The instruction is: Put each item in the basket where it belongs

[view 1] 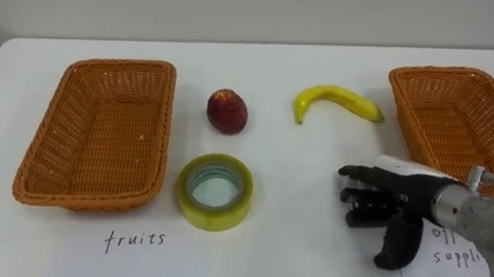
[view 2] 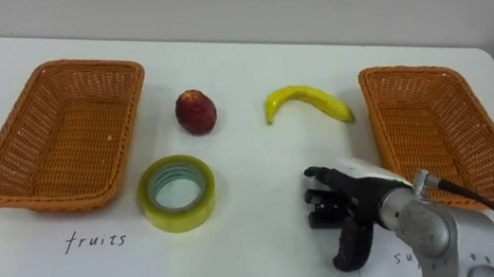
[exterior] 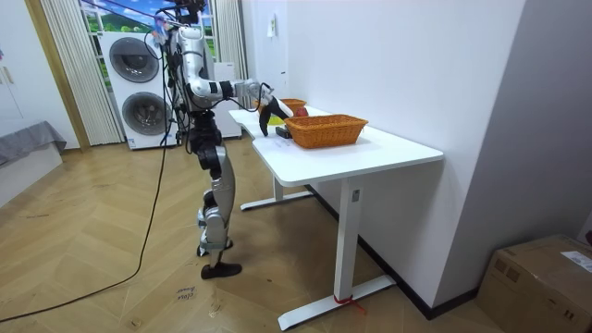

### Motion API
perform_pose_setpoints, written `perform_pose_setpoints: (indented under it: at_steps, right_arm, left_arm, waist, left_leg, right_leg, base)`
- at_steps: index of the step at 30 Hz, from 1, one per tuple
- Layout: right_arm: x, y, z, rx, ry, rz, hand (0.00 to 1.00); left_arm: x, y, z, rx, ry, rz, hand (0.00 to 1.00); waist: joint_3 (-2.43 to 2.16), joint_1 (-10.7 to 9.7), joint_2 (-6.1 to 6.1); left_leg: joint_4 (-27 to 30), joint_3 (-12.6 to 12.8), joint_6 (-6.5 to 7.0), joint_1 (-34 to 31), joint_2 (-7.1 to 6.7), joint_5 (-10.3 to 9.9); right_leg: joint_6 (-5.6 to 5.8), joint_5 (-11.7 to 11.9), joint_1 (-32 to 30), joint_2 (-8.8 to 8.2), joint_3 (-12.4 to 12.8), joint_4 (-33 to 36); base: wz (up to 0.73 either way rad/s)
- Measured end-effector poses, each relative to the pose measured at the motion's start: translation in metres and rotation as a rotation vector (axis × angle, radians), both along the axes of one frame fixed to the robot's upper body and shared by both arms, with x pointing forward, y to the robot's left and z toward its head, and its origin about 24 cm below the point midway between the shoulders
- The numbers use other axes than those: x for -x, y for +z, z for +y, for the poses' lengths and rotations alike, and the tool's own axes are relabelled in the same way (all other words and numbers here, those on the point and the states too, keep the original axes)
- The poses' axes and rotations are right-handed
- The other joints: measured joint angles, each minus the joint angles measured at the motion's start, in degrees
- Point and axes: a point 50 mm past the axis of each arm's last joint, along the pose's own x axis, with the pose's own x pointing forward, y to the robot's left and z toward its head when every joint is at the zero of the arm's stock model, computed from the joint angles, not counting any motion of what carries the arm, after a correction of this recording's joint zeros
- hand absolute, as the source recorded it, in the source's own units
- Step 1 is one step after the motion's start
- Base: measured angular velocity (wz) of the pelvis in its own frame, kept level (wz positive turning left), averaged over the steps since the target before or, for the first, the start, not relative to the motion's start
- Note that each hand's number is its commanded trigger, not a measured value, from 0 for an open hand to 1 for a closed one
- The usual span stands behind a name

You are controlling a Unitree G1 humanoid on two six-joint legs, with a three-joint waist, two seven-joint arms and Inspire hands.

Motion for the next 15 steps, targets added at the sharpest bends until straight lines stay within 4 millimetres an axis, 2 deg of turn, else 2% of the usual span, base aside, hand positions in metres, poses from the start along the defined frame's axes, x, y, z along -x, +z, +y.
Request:
perform_pose_setpoints:
  at_steps: [15]
  right_arm:
    - [0.0009, -0.0013, -0.0015, 0.031, -0.035, -0.037, 0.0]
  left_arm:
    - [0.0014, -0.0004, -0.0053, 0.0, 0.005, -0.014, 0.0]
  waist:
    - [0.04, -0.6, -0.17]
  left_leg:
    - [-0.1, -0.4, 0.15, -0.4, -0.16, 0.1]
  right_leg:
    - [0.09, 0.0, 0.0, -0.22, -0.1, 0.1]
  base:
    - [0.01]
